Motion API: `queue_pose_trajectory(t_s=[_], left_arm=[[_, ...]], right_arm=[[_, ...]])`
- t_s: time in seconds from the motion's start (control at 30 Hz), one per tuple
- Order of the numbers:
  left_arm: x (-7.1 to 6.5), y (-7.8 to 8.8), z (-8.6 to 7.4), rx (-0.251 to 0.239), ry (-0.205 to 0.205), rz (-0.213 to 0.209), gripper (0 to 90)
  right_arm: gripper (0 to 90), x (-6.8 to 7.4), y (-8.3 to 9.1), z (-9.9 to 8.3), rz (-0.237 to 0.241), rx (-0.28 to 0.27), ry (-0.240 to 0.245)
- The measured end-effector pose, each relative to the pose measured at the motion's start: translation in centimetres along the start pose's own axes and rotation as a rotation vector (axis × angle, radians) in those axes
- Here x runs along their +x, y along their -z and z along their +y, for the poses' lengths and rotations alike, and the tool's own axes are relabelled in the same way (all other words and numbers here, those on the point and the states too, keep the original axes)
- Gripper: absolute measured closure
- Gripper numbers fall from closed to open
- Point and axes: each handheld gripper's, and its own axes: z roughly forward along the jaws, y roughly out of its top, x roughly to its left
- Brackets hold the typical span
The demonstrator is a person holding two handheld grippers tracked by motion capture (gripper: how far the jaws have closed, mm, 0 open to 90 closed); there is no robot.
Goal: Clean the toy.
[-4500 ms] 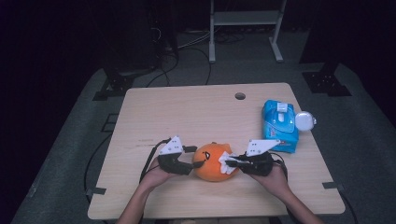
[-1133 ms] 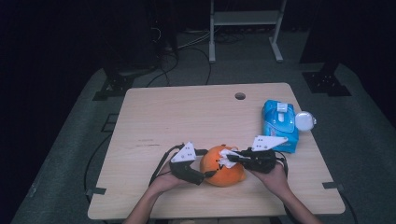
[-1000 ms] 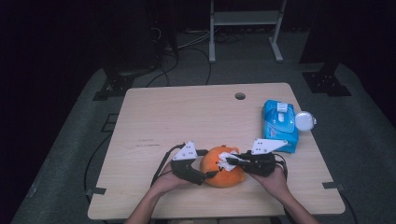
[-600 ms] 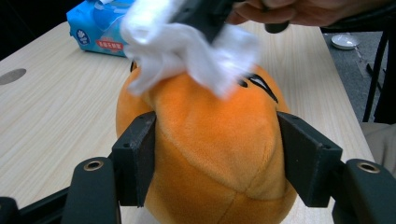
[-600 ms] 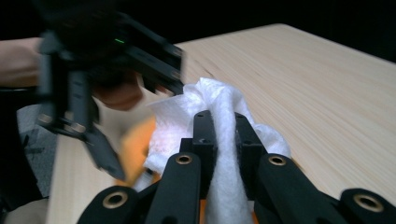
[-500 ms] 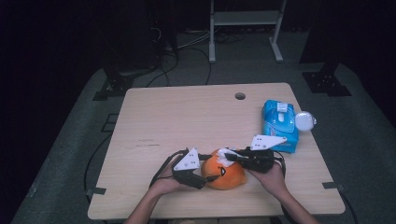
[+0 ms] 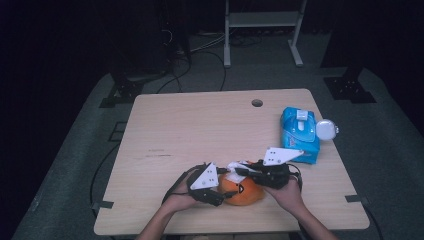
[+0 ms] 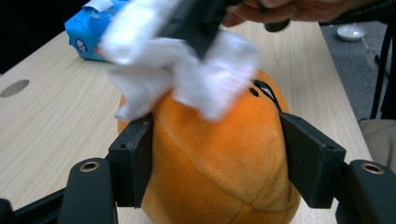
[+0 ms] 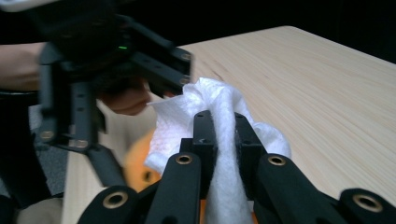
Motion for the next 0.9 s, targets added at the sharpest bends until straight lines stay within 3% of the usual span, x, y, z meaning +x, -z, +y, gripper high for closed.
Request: queue_pose_trajectory(t_s=[0.17,0.27,0.33,0.43,0.53,0.77,0.87,0.9], left_arm=[[0.6,0.1,-0.5,-0.007,0.05,-0.001,30.8],[0.7,0.0,-0.5,-0.013,0.062,0.001,30.4],[0.7,-0.1,-0.5,-0.014,0.065,0.002,30.4],[0.4,0.0,-0.3,-0.002,0.023,0.0,31.4],[0.3,0.1,-0.4,-0.001,0.019,0.004,32.1],[0.3,0.1,-0.4,-0.006,0.006,-0.002,32.4],[0.0,-0.1,-0.3,-0.015,-0.031,-0.01,32.5],[-0.1,-0.2,-0.2,-0.018,-0.042,-0.011,32.5]], right_arm=[[82.2,-1.7,0.9,-1.3,-0.049,0.026,-0.047],[82.2,-1.5,1.3,-1.6,-0.048,0.021,-0.052],[82.1,-0.9,1.1,-1.3,-0.023,0.013,-0.037],[81.9,0.4,0.2,-0.7,0.006,0.011,0.014],[82.1,0.5,-0.2,-0.2,0.0,0.015,0.028],[82.2,-2.2,0.9,-1.4,-0.07,0.02,-0.053],[82.1,-1.8,0.9,-1.2,-0.057,0.0,-0.063],[82.1,-1.3,0.7,-1.0,-0.022,-0.02,-0.069]])
